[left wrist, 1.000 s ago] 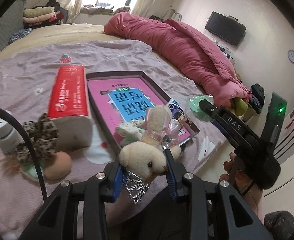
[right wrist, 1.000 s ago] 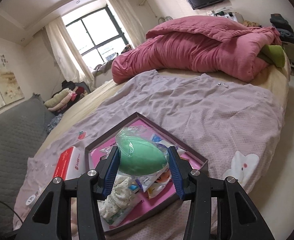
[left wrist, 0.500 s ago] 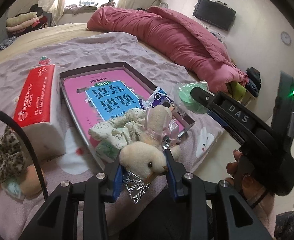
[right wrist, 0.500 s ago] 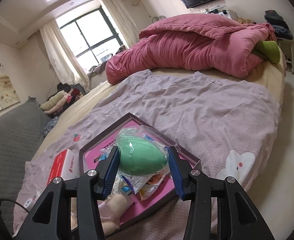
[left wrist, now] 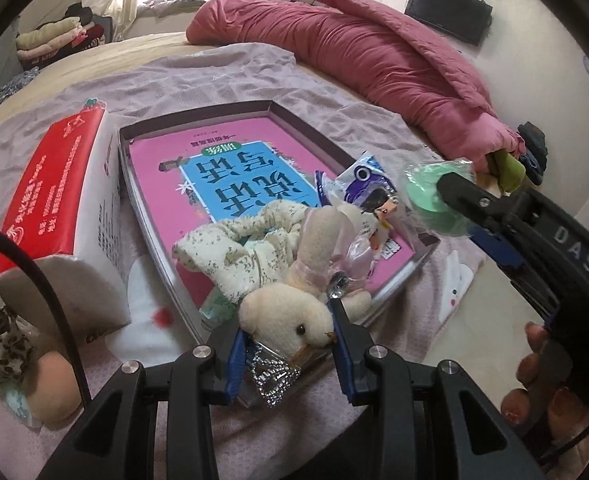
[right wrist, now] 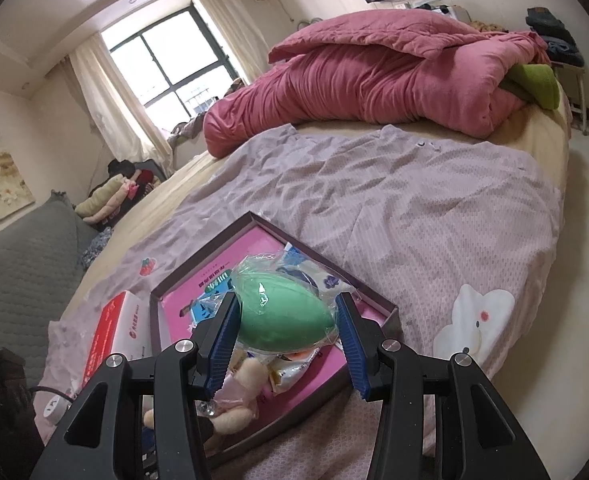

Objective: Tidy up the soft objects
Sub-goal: 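Lower the bear and sponge bag into the tray and open both grippers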

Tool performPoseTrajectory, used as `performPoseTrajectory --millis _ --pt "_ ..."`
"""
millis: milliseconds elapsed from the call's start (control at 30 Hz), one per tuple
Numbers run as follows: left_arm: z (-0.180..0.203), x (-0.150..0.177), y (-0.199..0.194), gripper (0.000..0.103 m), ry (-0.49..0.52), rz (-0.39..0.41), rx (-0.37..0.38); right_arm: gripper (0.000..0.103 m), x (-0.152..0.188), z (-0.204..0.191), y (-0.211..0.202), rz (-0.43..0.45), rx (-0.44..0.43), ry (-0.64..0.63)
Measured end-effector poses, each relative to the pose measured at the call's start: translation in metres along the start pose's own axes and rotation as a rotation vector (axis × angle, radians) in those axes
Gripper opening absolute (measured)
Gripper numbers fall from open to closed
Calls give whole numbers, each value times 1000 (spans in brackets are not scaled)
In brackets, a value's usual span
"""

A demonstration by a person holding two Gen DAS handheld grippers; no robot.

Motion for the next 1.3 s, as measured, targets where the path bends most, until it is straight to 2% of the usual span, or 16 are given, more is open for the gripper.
performPoseTrajectory --millis 367,667,1000,1300 --pt "-10 -4 14 38 17 2 -55 50 5 -4 9 -43 0 -20" --pt "-27 -14 14 38 -38 22 -68 50 11 -8 24 -109 24 -66" --pt "-16 4 11 38 -51 0 -21 50 18 -16 37 -166 32 -130" --pt "-16 6 9 38 -58 1 -20 50 25 -24 44 -203 43 -182"
Point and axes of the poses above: each gripper's, at about its wrist camera, not at the fingertips, and y roughly the way its jaws point, z to its right, x to its underside, the point moved 5 cm from there along y, roughly the way its jaws point, and after that the axes turned 13 degrees about x, right-handed, at the moved point
